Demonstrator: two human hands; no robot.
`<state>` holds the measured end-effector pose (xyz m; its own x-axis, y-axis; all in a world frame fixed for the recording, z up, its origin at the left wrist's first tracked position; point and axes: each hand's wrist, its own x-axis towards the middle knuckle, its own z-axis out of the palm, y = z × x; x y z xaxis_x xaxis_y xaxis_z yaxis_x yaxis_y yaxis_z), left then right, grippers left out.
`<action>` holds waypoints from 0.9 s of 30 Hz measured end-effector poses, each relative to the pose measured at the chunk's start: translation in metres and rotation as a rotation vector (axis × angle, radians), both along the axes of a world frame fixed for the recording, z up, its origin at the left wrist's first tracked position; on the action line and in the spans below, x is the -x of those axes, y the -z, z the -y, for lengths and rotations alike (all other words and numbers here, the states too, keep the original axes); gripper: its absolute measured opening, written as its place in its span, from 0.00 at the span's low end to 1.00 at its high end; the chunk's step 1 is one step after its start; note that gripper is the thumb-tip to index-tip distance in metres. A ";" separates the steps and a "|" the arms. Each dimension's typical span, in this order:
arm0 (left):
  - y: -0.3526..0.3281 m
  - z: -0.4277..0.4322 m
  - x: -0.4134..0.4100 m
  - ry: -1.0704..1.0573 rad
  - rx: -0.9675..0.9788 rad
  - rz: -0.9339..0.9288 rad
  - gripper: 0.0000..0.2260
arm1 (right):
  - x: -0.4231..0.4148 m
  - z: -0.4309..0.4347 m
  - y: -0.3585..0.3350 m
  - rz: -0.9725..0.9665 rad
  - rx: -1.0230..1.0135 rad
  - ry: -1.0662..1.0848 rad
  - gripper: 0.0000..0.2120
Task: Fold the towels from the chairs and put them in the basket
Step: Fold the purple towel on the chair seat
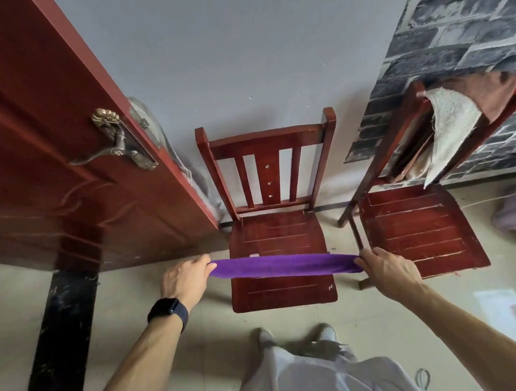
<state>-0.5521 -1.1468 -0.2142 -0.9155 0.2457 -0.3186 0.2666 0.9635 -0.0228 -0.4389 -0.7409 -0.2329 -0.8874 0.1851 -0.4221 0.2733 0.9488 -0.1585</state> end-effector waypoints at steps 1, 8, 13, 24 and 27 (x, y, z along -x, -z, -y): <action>0.002 -0.003 -0.003 -0.019 -0.004 0.030 0.16 | -0.001 -0.001 0.004 0.013 0.012 0.020 0.18; 0.040 -0.020 0.022 -0.396 -0.168 0.175 0.14 | 0.050 0.008 0.022 -0.027 0.138 0.315 0.11; 0.102 -0.021 0.056 -0.570 -0.202 0.233 0.12 | 0.095 0.005 0.079 0.028 0.537 0.672 0.05; 0.243 -0.026 0.046 -0.741 -0.401 0.407 0.07 | 0.063 0.021 0.204 0.011 0.455 0.769 0.07; 0.266 -0.039 0.083 -0.955 -0.722 0.403 0.08 | 0.091 0.019 0.223 -0.032 0.532 0.889 0.04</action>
